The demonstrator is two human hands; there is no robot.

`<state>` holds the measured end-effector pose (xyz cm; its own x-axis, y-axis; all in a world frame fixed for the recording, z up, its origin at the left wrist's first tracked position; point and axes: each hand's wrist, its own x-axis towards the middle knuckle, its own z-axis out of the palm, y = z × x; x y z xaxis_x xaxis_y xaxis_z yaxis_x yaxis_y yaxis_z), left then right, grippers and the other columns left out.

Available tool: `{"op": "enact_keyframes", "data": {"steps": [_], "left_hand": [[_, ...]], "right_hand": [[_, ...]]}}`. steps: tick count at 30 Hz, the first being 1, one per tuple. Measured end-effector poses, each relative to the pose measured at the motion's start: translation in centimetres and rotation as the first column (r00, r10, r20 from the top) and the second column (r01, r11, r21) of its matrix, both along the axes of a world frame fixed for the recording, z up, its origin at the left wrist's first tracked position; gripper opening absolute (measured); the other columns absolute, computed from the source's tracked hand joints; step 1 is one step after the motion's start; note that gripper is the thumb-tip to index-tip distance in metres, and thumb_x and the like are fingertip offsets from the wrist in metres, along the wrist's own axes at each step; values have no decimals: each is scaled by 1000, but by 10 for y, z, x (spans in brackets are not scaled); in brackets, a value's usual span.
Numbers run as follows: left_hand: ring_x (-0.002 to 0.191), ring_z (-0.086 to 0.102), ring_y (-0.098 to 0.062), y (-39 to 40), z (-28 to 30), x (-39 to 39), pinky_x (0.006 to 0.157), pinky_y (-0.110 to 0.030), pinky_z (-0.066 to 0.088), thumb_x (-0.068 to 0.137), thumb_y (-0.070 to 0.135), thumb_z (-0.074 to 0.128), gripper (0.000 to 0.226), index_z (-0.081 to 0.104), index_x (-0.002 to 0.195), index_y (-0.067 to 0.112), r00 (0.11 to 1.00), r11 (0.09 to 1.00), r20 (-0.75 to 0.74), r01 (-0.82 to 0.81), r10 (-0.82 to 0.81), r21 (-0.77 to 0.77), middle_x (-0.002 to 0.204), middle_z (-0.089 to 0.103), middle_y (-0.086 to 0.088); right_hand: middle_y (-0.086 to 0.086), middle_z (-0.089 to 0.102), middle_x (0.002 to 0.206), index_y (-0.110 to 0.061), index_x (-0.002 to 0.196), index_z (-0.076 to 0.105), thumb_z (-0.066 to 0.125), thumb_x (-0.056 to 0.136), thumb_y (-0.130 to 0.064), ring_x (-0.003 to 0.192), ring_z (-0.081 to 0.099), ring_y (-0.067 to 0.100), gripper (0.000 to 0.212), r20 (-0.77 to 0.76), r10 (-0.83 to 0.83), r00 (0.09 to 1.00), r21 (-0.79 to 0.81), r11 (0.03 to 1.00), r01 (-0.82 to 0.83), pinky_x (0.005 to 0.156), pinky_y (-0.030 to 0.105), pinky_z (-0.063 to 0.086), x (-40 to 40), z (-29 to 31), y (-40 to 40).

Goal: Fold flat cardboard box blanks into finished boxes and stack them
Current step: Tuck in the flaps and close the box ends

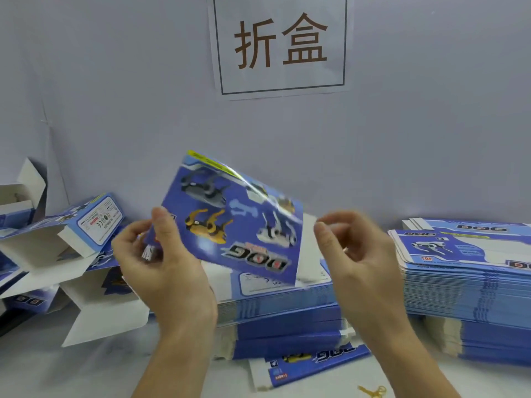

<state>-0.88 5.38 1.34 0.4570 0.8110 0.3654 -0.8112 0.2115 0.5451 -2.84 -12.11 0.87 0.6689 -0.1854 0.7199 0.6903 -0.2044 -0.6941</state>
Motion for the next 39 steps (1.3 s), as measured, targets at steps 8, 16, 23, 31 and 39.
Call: {"op": "enact_keyframes", "data": {"steps": [8, 16, 23, 31, 39], "left_hand": [[85, 71, -20, -36, -25, 10, 69, -37, 62, 65, 47, 76, 52, 44, 104, 34, 888, 910, -220, 414, -405, -7, 102, 66, -8], [113, 67, -17, -32, -19, -2, 96, -45, 55, 45, 60, 84, 94, 36, 125, 57, 649, 490, -607, 754, -458, 437, 118, 68, 6], [126, 54, -8, 3, -5, -2, 106, -45, 43, 50, 86, 67, 98, 26, 136, 69, 776, 562, -547, 616, -314, 552, 141, 51, 17], [114, 63, 3, -22, -23, 2, 85, -16, 55, 73, 37, 77, 85, 33, 144, 49, 916, 588, -267, 398, -300, 704, 124, 64, 27], [75, 74, -33, -39, -23, -10, 57, -43, 61, 83, 53, 73, 39, 53, 101, 25, 813, 628, -332, 581, -478, 517, 83, 69, -15]], "right_hand": [[-14, 69, 86, -33, 112, 51, 55, 66, -75, 81, 71, 11, 63, -511, 196, 837, 218, 971, -94, 71, 38, 62, 8, -7, 6], [-5, 76, 106, -45, 141, 37, 65, 93, -35, 90, 75, 22, 57, -106, 333, 937, 607, 768, -204, 66, 41, 62, 16, -11, -29], [-14, 74, 107, -76, 135, 23, 81, 79, -37, 93, 75, 15, 90, -242, 389, 889, 63, 921, -385, 68, 26, 61, 8, -15, -37], [-25, 68, 119, -73, 140, 16, 62, 88, -4, 105, 71, 16, 98, -180, 474, 862, -29, 873, -486, 76, 28, 60, 16, -22, -20], [29, 63, 91, -31, 108, 53, 51, 87, -62, 79, 67, 37, 38, -143, 424, 894, 173, 901, -399, 63, 60, 54, 10, -18, -13]]}}
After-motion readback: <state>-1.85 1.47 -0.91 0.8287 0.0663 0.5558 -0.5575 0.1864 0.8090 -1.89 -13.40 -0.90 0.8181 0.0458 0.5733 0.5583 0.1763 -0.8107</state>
